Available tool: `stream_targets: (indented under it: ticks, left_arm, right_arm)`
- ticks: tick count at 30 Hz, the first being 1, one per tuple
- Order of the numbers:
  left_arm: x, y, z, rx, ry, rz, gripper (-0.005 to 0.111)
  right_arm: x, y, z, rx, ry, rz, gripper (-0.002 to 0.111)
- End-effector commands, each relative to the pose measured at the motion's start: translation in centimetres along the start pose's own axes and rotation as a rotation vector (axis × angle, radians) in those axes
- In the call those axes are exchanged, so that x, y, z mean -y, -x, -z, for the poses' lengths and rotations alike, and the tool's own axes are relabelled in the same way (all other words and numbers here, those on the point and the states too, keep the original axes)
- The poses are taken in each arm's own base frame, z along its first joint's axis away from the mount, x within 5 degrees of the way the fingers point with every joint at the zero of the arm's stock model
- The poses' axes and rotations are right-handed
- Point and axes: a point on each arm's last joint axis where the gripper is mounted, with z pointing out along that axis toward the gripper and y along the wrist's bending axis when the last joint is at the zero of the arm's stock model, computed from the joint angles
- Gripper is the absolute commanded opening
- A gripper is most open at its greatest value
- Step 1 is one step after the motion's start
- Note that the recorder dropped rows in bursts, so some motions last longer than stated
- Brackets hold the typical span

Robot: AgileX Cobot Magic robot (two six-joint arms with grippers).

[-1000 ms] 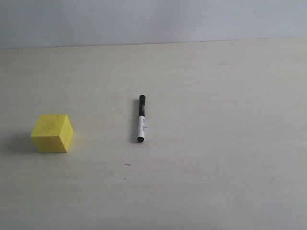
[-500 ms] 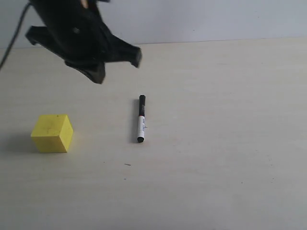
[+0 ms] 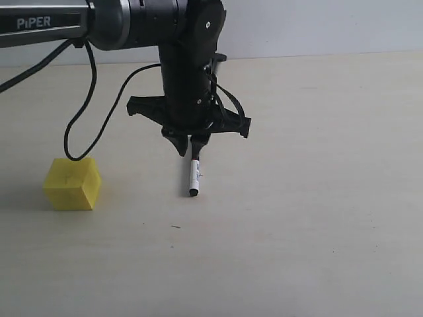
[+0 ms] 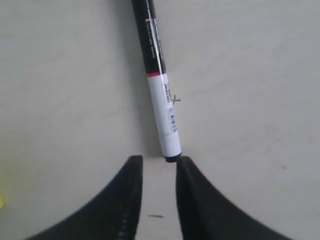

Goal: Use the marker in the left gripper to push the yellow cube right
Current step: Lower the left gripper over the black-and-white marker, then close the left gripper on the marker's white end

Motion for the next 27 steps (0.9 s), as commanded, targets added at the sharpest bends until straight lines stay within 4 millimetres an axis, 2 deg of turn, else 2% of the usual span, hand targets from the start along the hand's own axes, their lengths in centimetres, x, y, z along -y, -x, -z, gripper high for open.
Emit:
stream_targets:
  ticks: [1,3,14,22,27]
  left_arm:
    - [0.4,0.2,-0.6,0.006,-0.009,0.013,0.044]
    - [0.5,0.3,-1.1,0.005,-0.009,0.016,0.048]
    - [1.1,0.5,-5.2,-0.029,0.012,0.051,0.048]
    - [1.3,0.9,-6.1,-0.007,-0.010,0.004,0.048]
    - [0.6,1.3,-6.3,-0.031,-0.047,-0.001,0.048]
  right_arm:
    - [0.0,0.0,0.0,0.014,-0.006,0.007,0.000]
    - [0.0,0.0,0.0,0.014,-0.006,0.007,0.000]
    - [0.0,-0.1,0.0,0.005,-0.006,0.007,0.000]
    - [0.0,-0.1,0.0,0.005,-0.006,0.007,0.000]
    - [0.0,-0.1,0.0,0.005,-0.006,0.007,0.000]
